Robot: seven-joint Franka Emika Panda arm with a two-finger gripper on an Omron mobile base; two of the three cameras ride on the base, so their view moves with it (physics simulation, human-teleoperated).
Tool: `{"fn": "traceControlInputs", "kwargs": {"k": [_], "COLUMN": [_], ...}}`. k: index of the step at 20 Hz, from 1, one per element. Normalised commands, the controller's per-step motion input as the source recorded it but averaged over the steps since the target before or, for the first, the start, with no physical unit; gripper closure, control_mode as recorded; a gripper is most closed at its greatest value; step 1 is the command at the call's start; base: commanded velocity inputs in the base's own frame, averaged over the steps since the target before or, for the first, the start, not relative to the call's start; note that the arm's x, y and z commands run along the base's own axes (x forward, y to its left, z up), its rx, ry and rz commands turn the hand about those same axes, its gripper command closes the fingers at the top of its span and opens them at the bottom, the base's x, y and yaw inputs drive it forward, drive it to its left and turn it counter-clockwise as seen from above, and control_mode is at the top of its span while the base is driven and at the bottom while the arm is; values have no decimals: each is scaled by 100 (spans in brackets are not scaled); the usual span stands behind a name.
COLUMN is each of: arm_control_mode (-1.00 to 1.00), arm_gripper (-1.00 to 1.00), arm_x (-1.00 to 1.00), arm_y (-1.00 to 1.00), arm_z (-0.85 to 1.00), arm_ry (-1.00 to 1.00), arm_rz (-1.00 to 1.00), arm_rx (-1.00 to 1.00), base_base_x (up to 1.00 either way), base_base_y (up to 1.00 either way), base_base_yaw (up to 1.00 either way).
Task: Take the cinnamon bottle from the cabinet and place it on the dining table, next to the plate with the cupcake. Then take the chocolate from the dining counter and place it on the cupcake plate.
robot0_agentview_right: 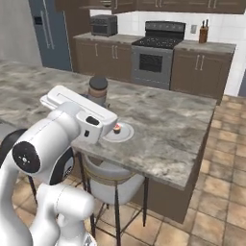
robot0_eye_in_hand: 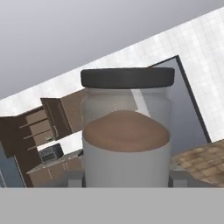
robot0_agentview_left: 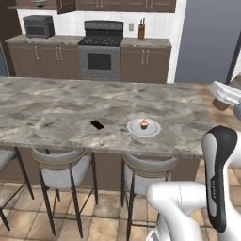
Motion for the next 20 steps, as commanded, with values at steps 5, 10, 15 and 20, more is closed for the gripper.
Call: {"fn": "traceControlInputs", "kwargs": {"k": [5,10,15,20], "arm_control_mode": [100,100,100,100], "arm_gripper": [100,100,100,100], "arm_x": [0,0,0,0], "arm_y": [0,0,0,0], "arm_z": [0,0,0,0], "arm_ry": [0,0,0,0], "arm_rz": [0,0,0,0], "arm_rx": [0,0,0,0], "base_base_x": [30,40,64,77], "base_base_y": [46,6,0,6], "base_base_yaw": [-38,-9,0,0]}}
